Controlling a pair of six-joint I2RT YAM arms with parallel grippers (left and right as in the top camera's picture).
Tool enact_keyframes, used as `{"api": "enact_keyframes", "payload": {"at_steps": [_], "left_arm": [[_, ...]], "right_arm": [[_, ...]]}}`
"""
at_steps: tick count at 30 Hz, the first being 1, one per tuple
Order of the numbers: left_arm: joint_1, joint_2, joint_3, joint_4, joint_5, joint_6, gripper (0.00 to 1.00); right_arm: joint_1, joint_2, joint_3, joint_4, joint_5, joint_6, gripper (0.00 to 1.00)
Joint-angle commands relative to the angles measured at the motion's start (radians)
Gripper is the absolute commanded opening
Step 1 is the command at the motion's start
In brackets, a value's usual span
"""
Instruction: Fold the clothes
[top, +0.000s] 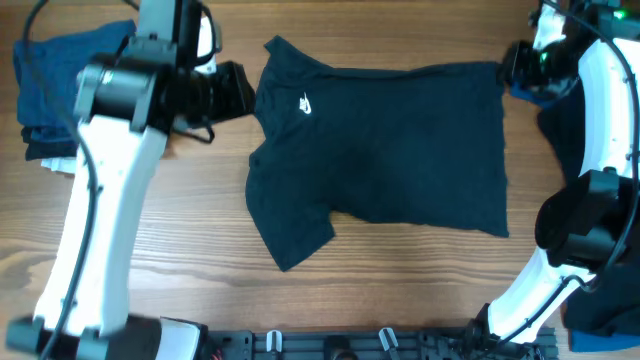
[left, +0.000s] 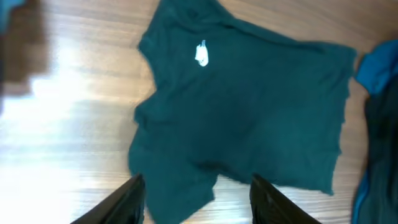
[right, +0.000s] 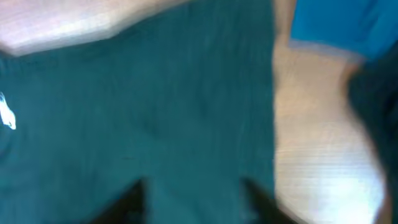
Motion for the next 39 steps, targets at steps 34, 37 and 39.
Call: {"api": "enact_keyframes", "payload": {"at_steps": [34,37,39], "left_arm": [[0.009,0.003,-0.490,0.275,-0.128,-0.093,0.77],[0.009,0.003,-0.490,0.274,-0.129,-0.092,0.78],[0.009,0.003,-0.490,0.273,-0.129,-0.092,0.78]], "right_arm": [[-0.065,-0.436,-1.106,0.361,0.157,0.591,0.49],[-0.067,-0.408,-1.106,0.406,0.158,0.621,0.49],[-0.066,-0.407,-1.106,0.419,0.171,0.634,0.49]]}}
